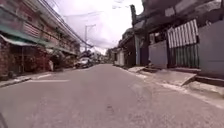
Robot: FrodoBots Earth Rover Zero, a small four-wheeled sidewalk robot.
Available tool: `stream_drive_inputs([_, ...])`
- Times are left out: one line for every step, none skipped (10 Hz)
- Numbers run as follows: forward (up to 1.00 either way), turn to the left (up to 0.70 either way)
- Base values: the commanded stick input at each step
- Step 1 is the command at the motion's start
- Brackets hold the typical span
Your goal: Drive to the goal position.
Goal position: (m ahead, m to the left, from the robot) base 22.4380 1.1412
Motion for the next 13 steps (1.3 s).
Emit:
stream_drive_inputs([1.0,0.0])
stream_drive_inputs([1.0,0.0])
stream_drive_inputs([1.0,0.0])
stream_drive_inputs([1.0,0.0])
stream_drive_inputs([1.0,0.0])
stream_drive_inputs([1.0,0.0])
stream_drive_inputs([1.0,0.0])
stream_drive_inputs([1.0,0.0])
stream_drive_inputs([1.0,0.0])
stream_drive_inputs([1.0,0.0])
stream_drive_inputs([1.0,0.0])
stream_drive_inputs([1.0,0.0])
stream_drive_inputs([1.0,0.0])
